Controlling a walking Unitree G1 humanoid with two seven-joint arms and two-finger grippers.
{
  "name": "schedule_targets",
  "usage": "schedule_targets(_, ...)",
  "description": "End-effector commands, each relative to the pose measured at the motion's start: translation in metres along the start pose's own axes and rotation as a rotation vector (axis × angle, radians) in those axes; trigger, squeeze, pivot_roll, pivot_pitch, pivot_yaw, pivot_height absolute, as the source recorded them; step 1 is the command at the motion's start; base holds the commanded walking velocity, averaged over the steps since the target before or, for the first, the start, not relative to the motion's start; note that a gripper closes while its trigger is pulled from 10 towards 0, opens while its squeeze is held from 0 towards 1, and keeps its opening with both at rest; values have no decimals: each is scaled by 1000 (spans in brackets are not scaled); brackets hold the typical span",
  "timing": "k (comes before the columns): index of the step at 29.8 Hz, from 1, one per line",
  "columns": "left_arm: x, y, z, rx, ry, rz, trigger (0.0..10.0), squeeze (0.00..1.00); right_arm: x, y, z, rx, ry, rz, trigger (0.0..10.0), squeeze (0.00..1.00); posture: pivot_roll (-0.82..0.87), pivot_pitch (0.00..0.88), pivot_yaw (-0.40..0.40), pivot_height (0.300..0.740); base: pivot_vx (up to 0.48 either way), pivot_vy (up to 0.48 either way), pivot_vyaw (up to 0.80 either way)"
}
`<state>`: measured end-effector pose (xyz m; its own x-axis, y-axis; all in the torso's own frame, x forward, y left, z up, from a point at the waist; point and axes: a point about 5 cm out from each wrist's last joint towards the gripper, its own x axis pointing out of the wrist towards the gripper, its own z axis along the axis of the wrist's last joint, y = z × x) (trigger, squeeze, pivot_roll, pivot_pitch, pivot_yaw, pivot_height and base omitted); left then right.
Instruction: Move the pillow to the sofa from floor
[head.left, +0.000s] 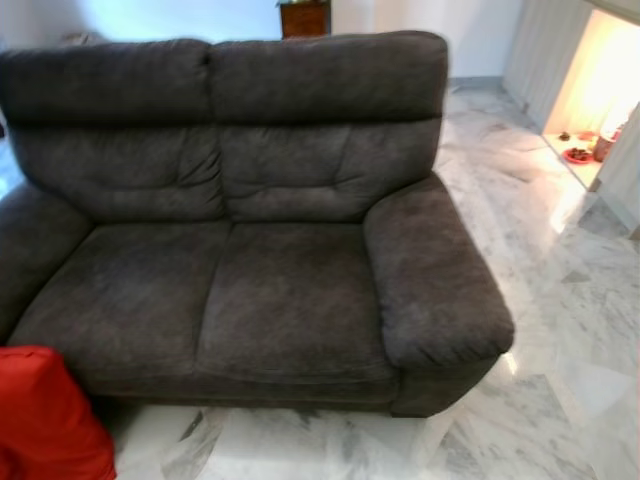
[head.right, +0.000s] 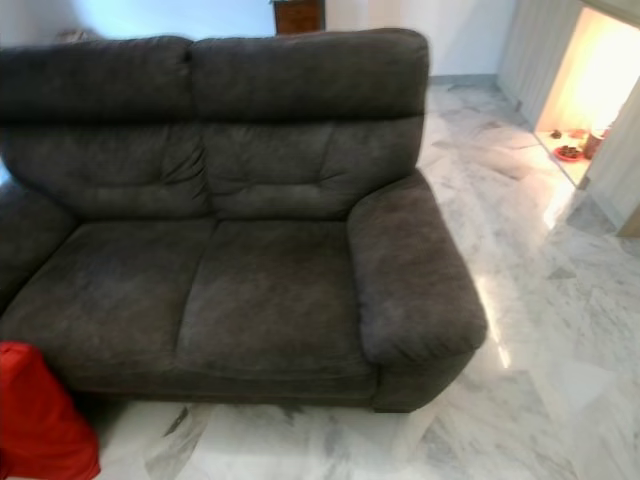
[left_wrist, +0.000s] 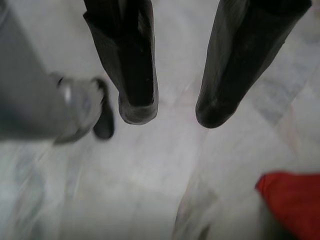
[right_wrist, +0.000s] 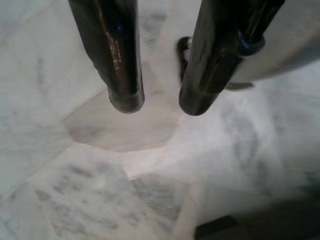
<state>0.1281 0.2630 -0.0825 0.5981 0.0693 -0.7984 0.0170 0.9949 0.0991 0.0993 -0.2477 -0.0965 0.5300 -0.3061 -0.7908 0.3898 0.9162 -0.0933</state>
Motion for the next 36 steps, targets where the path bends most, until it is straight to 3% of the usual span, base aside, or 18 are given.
schedule_targets(1, -1, 2, -2, 1, 17, 2, 10000, 0, -2, -5, -5, -3, 18, -9, 10000, 0, -62, 89, 56, 740, 0, 360, 0)
schedule_targets(36, -1, 2, -3, 16, 23, -5, 10000, 0, 0, -1, -1, -2, 13, 19, 10000, 0, -49, 56, 66, 740, 0, 362, 0)
